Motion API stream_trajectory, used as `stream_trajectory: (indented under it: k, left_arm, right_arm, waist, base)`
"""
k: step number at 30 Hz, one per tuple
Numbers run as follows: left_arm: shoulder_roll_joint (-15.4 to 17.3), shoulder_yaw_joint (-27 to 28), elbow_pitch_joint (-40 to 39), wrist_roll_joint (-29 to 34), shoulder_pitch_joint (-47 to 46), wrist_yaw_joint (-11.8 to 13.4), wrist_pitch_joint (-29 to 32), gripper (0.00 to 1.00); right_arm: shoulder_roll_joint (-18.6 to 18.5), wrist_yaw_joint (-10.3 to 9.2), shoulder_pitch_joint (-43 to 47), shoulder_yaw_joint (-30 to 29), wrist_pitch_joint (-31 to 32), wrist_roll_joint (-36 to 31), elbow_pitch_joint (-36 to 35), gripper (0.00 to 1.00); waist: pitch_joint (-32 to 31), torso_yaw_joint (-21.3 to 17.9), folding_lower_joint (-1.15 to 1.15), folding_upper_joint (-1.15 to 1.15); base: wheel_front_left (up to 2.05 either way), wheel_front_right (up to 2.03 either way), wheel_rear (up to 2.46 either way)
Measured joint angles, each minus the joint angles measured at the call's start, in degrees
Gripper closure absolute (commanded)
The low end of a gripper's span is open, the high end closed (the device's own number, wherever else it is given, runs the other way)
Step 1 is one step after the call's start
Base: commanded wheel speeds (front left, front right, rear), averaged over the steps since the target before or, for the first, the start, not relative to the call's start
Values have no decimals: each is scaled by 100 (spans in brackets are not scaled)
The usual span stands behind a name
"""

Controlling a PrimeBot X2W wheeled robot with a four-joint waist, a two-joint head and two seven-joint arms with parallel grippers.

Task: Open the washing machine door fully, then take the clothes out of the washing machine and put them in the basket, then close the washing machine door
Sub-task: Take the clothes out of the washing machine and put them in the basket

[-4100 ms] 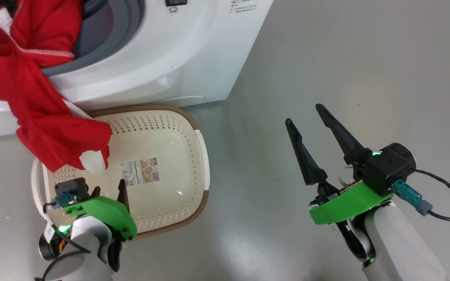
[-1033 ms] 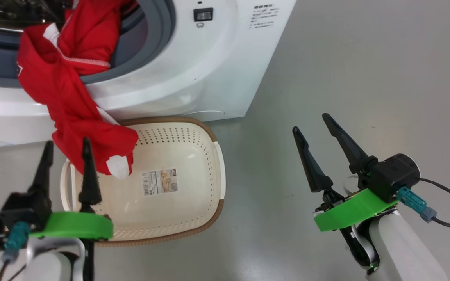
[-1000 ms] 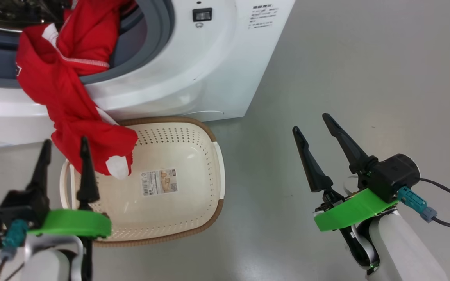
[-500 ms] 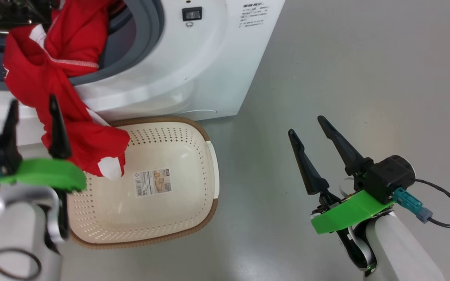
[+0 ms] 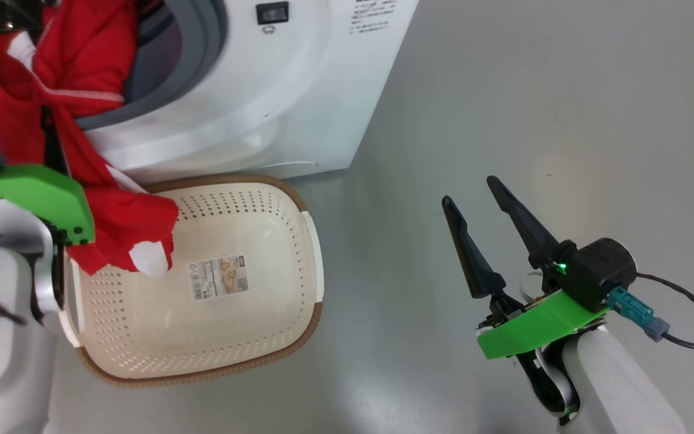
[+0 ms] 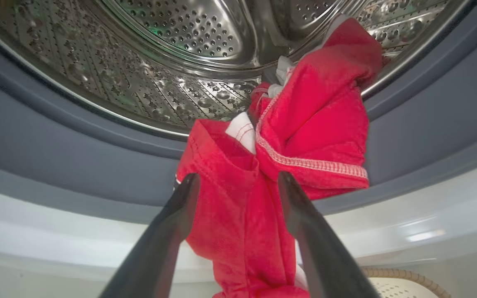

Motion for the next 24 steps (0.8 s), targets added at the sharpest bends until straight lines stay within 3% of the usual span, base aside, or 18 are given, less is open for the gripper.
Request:
stream_trajectory:
  k: [8, 24]
  left_arm:
    - [226, -83, 277, 103, -326, 53, 715, 0]
    - [572, -231, 568, 204, -553, 94, 1194, 0]
  right_arm:
    - [0, 0, -42, 12, 0, 51, -32, 0]
    - [1, 0, -231, 138, 0, 202, -30, 0]
  waist:
    - [102, -105, 0, 0]
    - [283, -327, 0, 0]
  base:
    - [0, 0, 0]
    - [0, 0, 0]
